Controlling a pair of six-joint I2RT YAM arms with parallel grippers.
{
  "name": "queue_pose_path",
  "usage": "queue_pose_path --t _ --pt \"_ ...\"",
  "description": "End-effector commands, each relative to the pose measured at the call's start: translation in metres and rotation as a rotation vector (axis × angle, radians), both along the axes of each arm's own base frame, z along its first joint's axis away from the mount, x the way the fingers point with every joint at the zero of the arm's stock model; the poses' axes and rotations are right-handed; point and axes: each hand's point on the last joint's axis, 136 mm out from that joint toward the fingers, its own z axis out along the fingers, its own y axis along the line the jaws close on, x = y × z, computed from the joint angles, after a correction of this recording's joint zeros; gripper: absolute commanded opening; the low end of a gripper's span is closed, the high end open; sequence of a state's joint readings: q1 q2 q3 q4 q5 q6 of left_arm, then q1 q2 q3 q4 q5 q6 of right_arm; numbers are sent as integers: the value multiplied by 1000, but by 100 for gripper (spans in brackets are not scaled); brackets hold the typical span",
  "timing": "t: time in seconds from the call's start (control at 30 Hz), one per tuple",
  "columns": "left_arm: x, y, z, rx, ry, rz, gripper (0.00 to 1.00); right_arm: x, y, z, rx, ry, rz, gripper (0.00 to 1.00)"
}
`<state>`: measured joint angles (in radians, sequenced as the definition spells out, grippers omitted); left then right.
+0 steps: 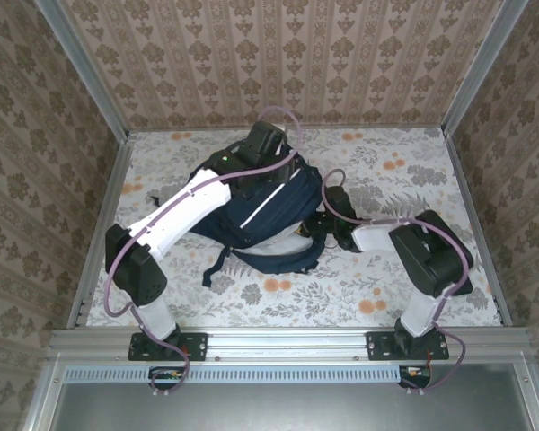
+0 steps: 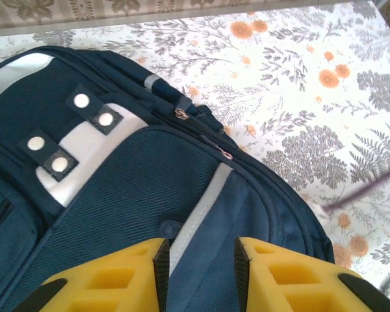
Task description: Pack books, pencil case, and school supplies into a backpack
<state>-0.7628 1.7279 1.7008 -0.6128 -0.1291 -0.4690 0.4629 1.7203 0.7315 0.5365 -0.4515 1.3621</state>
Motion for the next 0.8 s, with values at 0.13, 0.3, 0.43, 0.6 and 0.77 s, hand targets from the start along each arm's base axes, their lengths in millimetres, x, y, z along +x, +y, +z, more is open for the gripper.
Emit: queue_pose_path --t 0.13,0.3,0.43,0.6,0.77 --pt "3 38 -5 -92 70 104 46 -32 -65 16 -42 32 -127 39" --pt "-3 87 -37 -103 167 245 59 -54 -110 22 -244 20 -191 46" --pt "-19 126 -71 -105 246 351 65 -63 -138 32 -403 -5 -220 51" --pt "-44 149 -106 -151 332 420 68 -66 -148 35 -524 10 -187 50" --pt "-55 125 -122 -282 393 336 62 -67 -152 35 -580 27 -153 29"
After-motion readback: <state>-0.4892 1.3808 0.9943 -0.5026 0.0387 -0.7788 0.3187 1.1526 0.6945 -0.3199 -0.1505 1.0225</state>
